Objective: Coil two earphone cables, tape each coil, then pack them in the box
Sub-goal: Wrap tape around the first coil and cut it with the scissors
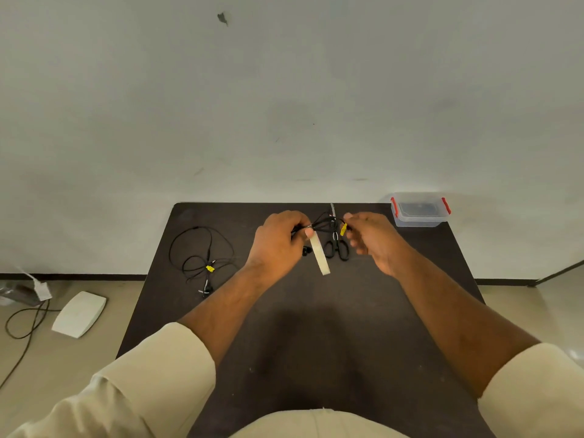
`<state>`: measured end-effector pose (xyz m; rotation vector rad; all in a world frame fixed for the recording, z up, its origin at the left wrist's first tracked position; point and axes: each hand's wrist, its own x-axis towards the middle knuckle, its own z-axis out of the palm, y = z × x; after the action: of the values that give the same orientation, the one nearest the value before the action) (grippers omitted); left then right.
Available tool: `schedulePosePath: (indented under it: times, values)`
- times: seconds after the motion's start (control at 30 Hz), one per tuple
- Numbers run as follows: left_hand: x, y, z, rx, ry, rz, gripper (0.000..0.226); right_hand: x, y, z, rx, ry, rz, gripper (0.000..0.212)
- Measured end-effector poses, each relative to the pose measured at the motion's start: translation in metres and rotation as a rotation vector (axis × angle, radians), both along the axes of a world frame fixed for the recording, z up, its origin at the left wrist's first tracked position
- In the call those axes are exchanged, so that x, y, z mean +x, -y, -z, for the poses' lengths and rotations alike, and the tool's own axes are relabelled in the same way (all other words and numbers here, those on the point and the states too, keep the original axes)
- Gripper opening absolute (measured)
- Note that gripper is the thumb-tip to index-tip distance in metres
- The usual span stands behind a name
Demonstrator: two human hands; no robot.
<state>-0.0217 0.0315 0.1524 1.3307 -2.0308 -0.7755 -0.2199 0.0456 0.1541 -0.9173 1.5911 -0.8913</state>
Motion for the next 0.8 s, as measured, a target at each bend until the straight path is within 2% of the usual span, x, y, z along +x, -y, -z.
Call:
schedulePosePath:
  times: [0.07,0.13,0.2,0.27,0.3,0.4,0.5,0.57,0.67,0.73,0.8]
  values:
    - [-0.004,0.0,-0.004,-0.044,0.015,-0.007,0.01,0.004,-0.002,0.006,0.189,-0.013,-0.112,0.035]
    - [-0.007,-0.002,-0.008,-0.104,0.046,0.011,0.01,0.008,-0.003,0.009,0.364,0.108,-0.227,0.038]
    - [-0.01,-0.006,-0.01,-0.186,0.123,0.046,0.014,0.006,-0.001,0.009,0.449,0.213,-0.335,0.046]
    - [-0.01,-0.012,-0.011,-0.265,0.183,0.086,0.016,0.003,0.006,0.007,0.449,0.337,-0.354,0.058]
    - [-0.01,-0.014,-0.01,-0.292,0.202,0.103,0.014,0.002,0.01,0.005,0.431,0.399,-0.317,0.057]
    - [-0.01,-0.019,-0.008,-0.309,0.264,0.126,0.009,-0.001,0.022,-0.006,0.322,0.453,-0.303,0.033]
    - [-0.004,-0.018,-0.005,-0.226,0.291,0.129,0.008,0.0,0.033,-0.016,0.261,0.422,-0.339,0.021]
    - [-0.001,-0.015,-0.004,-0.103,0.28,0.122,0.003,0.001,0.037,-0.021,0.247,0.357,-0.346,0.017]
    - [0.002,-0.009,-0.005,0.188,0.224,0.1,0.011,0.004,0.038,-0.027,0.225,0.15,-0.394,0.014]
    - [0.003,-0.005,-0.004,0.294,0.196,0.082,0.007,0.011,0.034,-0.03,0.191,0.042,-0.411,0.013]
    - [0.005,-0.002,-0.003,0.365,0.14,0.039,0.01,0.021,0.029,-0.032,0.105,-0.056,-0.41,0.022]
